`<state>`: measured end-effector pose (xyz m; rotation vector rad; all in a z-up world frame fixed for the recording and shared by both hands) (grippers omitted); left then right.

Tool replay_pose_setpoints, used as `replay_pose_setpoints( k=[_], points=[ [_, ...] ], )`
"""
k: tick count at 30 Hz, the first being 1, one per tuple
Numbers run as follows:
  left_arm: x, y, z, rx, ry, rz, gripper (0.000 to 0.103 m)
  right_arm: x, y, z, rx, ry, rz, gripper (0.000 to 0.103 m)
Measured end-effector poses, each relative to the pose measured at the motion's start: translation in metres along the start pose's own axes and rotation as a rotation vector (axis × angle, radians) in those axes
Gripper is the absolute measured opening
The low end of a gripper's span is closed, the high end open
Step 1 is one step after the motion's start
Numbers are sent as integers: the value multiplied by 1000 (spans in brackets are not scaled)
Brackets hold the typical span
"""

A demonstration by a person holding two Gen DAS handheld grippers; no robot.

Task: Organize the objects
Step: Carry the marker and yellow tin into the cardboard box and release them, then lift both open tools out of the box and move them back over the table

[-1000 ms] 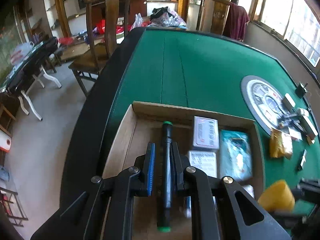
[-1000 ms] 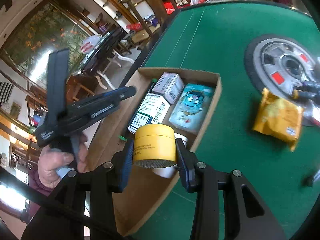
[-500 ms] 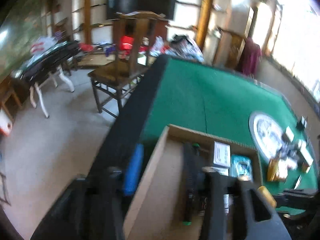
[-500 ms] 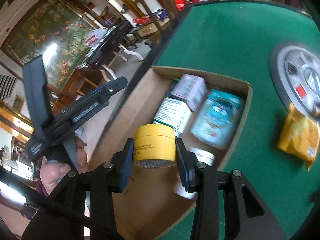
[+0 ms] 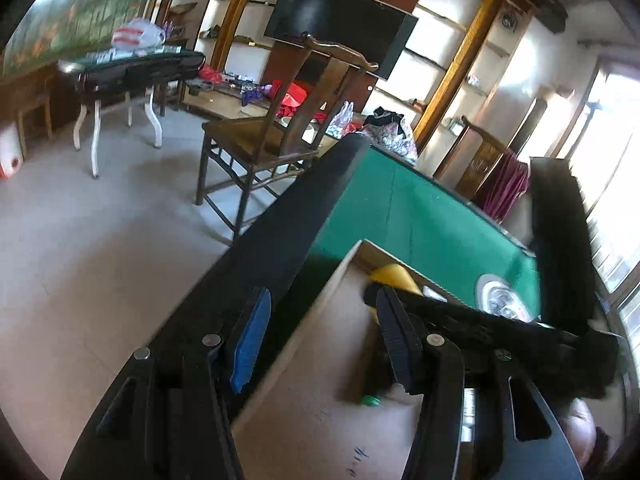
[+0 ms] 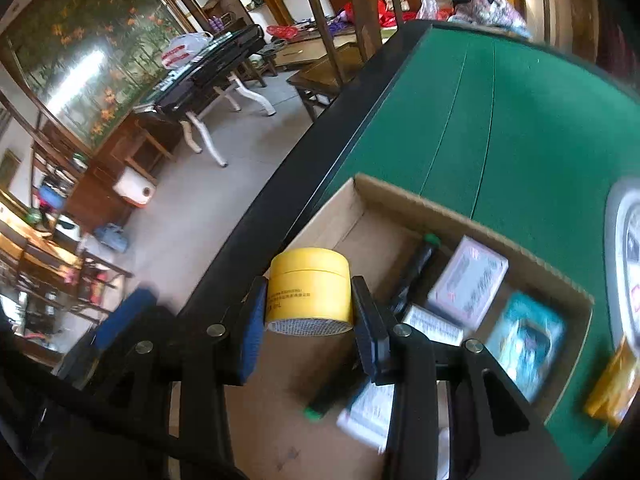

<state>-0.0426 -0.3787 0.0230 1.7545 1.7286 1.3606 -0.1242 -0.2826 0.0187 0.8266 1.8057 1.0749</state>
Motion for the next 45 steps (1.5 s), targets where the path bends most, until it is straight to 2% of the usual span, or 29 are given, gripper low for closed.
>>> replay_pose_setpoints(
  k=[4,6,10,14,16,17,19,20,22,25,30,32,35,38,41,45],
  points=[
    [-2,9,1,20,27,23,52,7,-7,0,-16,-6,66,39],
    [-1,11,-3,19,25,18,57,11,-3,0,-8,-25,36,39],
    [-5,13,-10,39,6,-37,57,19,24,2,47,-47,19,39],
    [-25,18,-22,113,40,-91,57,37,69,23,120,-88,-50,43],
    [-35,17,-30,143,59,-128,63,44,82,33,141,-101,-60,44],
    [-39,13,-33,148,70,-138,63,49,89,39,151,-110,-65,44],
    [-40,5,-31,111,85,-91,63,66,103,58,171,-144,-76,44],
    [-34,-1,-25,75,81,-44,63,69,107,62,177,-155,-80,44],
    [-14,-8,-13,44,35,-8,63,82,116,76,198,-190,-88,44],
    [21,-20,9,13,-71,-50,63,93,120,88,216,-224,-82,44],
    [63,-59,46,-141,-134,-67,63,109,118,114,204,-272,-88,44],
    [77,-66,57,-170,-174,-100,63,120,120,124,206,-299,-103,44],
    [105,-68,71,-179,-247,-132,63,143,128,145,222,-347,-121,44],
    [129,-73,93,-229,-307,-145,63,171,139,163,240,-375,-115,44],
    [139,-67,101,-191,-339,-199,63,195,153,181,265,-403,-89,44],
    [145,-57,99,-192,-321,-159,63,229,177,204,309,-444,-71,44]
  ],
)
Point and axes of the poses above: each gripper's, at about its wrist camera, not at the fingertips, and y roughly against the way its jaws point, x to its right, z to its underside, the point moved 6 cm from there along -y, roughly the way its jaws point, and after that the axes turned 15 degrees about -x, right-handed, at the moved point
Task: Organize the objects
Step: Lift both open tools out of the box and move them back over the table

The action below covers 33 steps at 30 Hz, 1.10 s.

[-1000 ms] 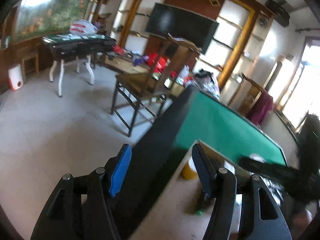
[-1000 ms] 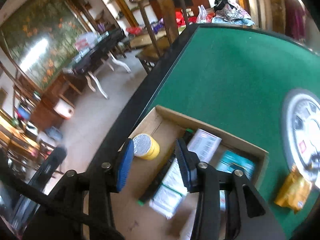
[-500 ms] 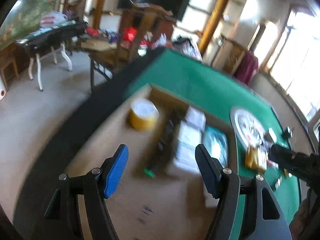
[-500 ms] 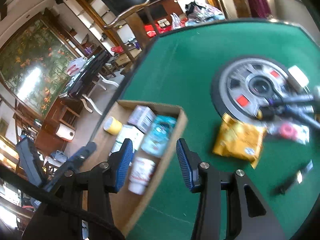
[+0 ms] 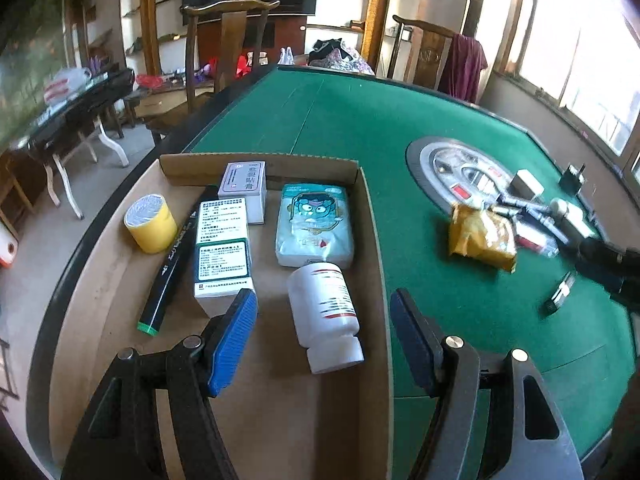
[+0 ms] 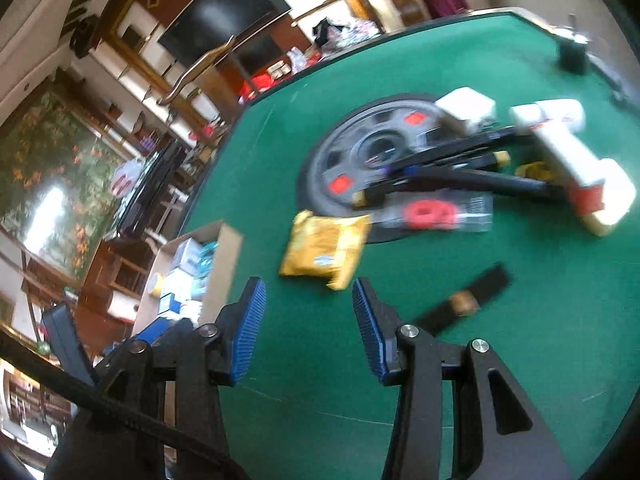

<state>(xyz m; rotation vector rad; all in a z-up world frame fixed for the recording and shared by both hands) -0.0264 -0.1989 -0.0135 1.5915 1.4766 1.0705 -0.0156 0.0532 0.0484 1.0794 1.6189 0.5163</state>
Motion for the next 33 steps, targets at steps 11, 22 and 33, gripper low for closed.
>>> replay_pose_setpoints(
  k=[11,22,33],
  points=[
    [62,218,-53,315,-110,246,63,7,240,-65,327,47,53,44],
    [73,418,-113,523,-83,247,66,-99,520,-76,628,105,379,52],
    [84,450,-144,585,-173,51,93,-140,569,-81,596,55,737,85]
  ],
)
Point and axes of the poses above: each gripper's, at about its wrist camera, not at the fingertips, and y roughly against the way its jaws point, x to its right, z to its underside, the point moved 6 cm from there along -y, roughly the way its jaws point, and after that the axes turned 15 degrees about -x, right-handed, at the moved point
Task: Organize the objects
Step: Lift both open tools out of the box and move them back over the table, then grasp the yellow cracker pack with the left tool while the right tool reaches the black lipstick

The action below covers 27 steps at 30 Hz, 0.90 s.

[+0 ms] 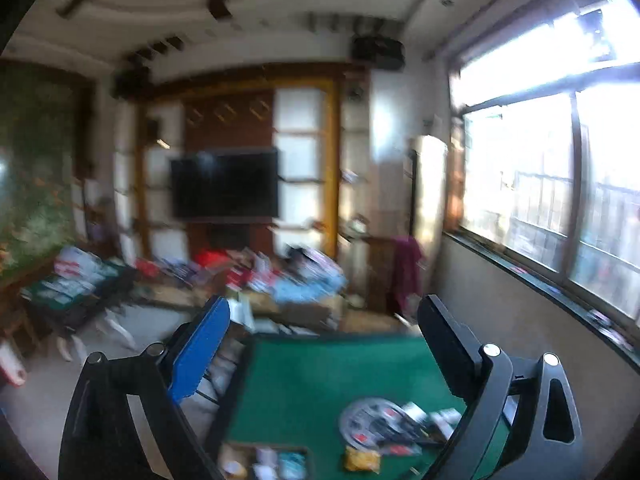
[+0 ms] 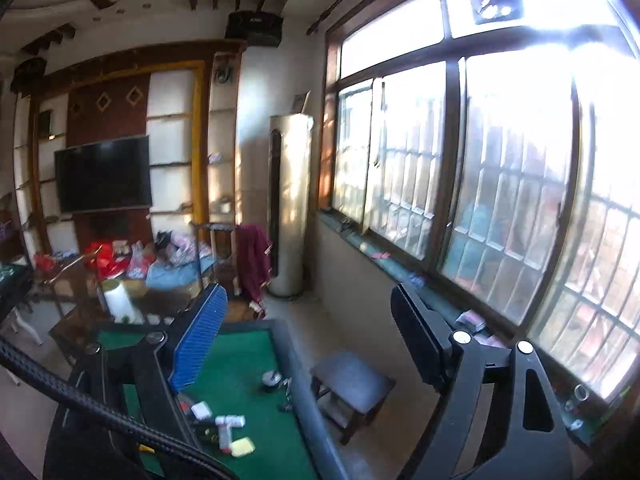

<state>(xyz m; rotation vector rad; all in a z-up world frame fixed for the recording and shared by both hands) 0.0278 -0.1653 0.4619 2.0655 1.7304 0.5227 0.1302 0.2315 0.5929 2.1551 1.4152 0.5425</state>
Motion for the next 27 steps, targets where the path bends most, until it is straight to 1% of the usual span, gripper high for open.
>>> replay_pose_setpoints(
  k=[2,4,5,6,7,8,9,10,11,13,14,17,20,23,24,26,27],
  points=[
    [4,-42,27,-75,1,49,92,-12,-37,20,-75,8,-19,84],
    [11,-82,56,-128,-24,65,92,-38,-90,53,-172,42,-80,84],
    [15,-105,73,-150,-41,70,92,-46,-106,66,-196,50,-110,84],
    [23,-123,90,-169,-56,76,92,-60,-130,87,-226,50,-160,84],
    [28,-154,114,-210,-78,93,92,-68,-147,105,-245,45,-201,84],
    [36,-172,131,-251,-90,109,92,-76,-164,128,-265,33,-254,84],
    [44,-193,150,-306,-93,132,92,-90,-187,150,-283,12,-322,84],
    [47,-220,170,-371,-82,156,92,-100,-205,169,-301,1,-367,84],
    [48,-247,192,-439,-54,170,92,-121,-231,193,-336,4,-415,84],
    [44,-299,226,-551,15,176,92,-140,-264,222,-370,27,-447,84],
    [43,-323,244,-608,37,170,92,-159,-283,238,-406,61,-448,84],
    [41,-371,285,-719,56,142,92,-195,-320,271,-508,117,-464,84],
    [37,-400,306,-751,50,91,92,-201,-340,298,-561,85,-496,84],
    [41,-425,308,-741,54,76,92,-185,-351,323,-574,32,-507,84],
    [44,-429,306,-725,44,76,92,-187,-350,331,-572,22,-505,84],
    [60,-440,301,-694,-9,113,92,-175,-352,349,-575,-1,-498,84],
    [68,-447,303,-702,-38,125,92,-169,-353,354,-585,-12,-500,84]
  ],
)
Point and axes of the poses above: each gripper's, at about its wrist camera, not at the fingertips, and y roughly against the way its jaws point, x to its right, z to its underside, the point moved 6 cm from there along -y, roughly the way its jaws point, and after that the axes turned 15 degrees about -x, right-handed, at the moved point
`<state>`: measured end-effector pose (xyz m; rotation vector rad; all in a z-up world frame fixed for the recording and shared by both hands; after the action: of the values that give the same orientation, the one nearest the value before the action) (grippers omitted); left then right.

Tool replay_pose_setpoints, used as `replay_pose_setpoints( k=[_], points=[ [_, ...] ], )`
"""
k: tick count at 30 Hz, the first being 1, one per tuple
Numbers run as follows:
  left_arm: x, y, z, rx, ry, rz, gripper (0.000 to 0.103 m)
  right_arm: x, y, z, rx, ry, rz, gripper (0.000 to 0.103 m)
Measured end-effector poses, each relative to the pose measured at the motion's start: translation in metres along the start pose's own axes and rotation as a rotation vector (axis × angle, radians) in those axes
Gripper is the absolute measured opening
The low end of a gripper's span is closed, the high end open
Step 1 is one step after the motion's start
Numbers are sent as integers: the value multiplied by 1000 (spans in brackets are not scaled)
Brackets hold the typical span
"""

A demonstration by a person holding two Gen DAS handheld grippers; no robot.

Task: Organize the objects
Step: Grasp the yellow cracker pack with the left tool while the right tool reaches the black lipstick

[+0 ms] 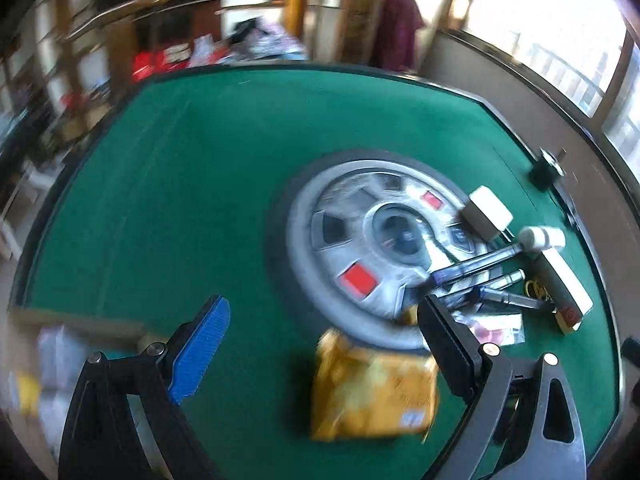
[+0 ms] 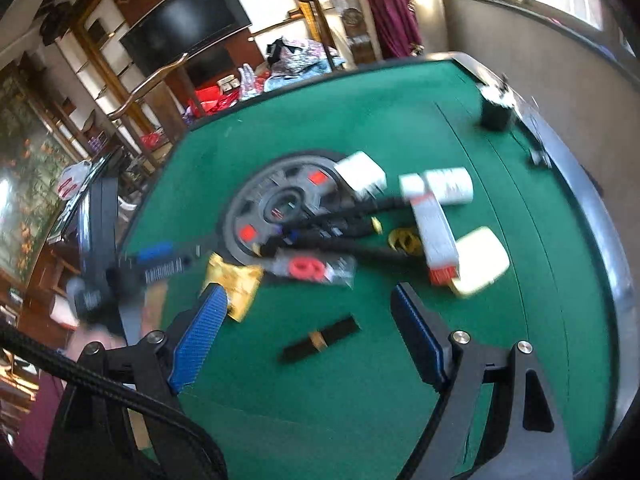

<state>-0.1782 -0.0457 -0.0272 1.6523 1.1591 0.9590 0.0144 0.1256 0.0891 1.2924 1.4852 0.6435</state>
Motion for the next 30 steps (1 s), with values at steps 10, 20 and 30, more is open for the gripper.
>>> replay_pose_setpoints(
  k=[10,20,30],
  points=[
    [41,-22,49,-218,-163,172,91,51,-8,21,-56,-51,-129,84],
    [87,48,100,-7,-290,14,91,89,-5,42,-25,-133,-241,84],
    [114,14,68,18,-716,-200,92,97,9,41,0,-141,-219,84]
  ],
)
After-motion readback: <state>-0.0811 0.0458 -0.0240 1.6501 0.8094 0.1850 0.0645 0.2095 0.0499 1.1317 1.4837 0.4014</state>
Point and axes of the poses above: each gripper's, at about its wrist camera, not at the fingertips, and y roughly against the way its jaws point, x to its right, z to its underside, the point moved 6 cm from there along -y, roughly the way its jaws point, and after that the axes turned 15 degrees about -x, right-handed, at the moved point
